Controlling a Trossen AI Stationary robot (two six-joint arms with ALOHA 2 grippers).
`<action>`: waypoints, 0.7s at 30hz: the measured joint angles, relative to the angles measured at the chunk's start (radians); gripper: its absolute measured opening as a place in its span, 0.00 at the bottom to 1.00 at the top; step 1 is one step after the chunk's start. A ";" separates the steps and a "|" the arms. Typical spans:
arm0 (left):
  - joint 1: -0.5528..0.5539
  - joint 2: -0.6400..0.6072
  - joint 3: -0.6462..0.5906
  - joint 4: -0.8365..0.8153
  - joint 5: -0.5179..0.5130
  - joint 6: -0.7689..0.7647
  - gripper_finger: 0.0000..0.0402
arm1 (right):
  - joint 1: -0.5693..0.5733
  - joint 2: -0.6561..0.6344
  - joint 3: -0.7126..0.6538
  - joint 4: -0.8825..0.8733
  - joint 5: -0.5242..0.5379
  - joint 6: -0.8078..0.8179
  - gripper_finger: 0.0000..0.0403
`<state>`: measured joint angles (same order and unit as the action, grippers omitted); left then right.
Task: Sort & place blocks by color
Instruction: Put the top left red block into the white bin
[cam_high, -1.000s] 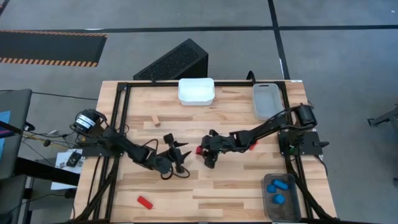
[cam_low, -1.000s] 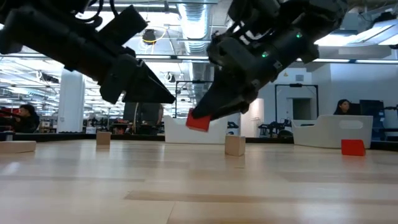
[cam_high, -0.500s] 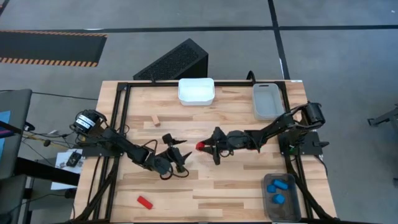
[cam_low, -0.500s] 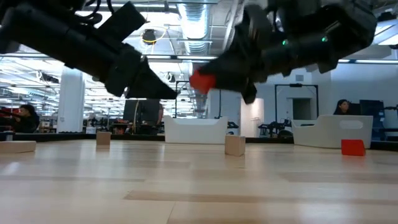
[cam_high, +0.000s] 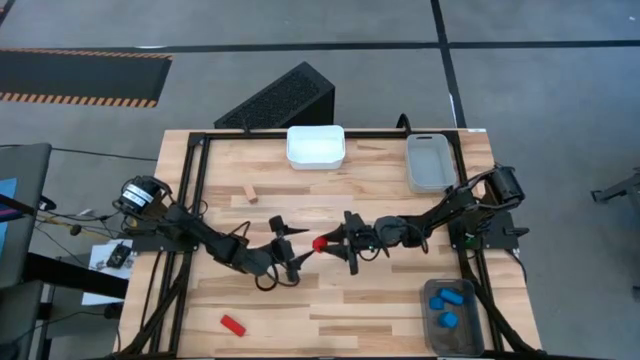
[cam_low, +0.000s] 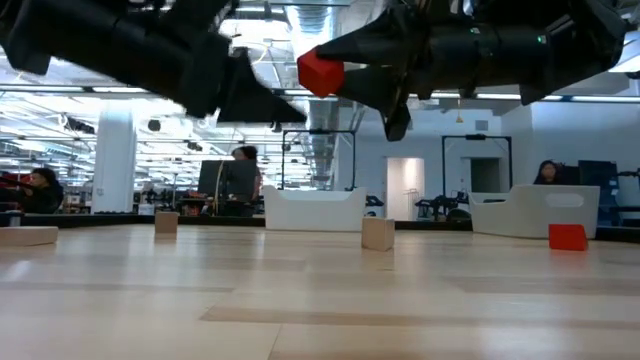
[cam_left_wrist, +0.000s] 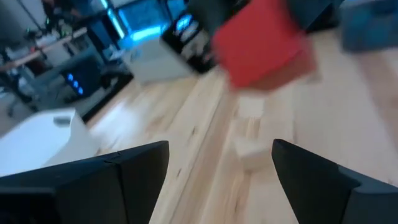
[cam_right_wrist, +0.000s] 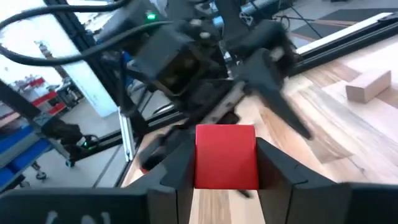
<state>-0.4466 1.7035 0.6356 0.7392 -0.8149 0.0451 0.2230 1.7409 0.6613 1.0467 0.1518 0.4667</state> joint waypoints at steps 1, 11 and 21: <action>-0.003 0.000 0.008 0.019 0.003 0.026 0.69 | 0.000 0.000 0.000 0.010 0.013 0.004 0.37; -0.009 0.000 0.084 0.037 -0.010 0.175 0.69 | 0.027 0.000 0.003 0.049 0.034 0.009 0.37; -0.039 0.000 0.110 0.038 -0.099 0.240 0.67 | 0.016 0.000 0.003 0.070 0.037 0.135 0.37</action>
<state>-0.4858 1.7031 0.7459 0.7769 -0.9141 0.2852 0.2386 1.7412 0.6647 1.1169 0.1892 0.6020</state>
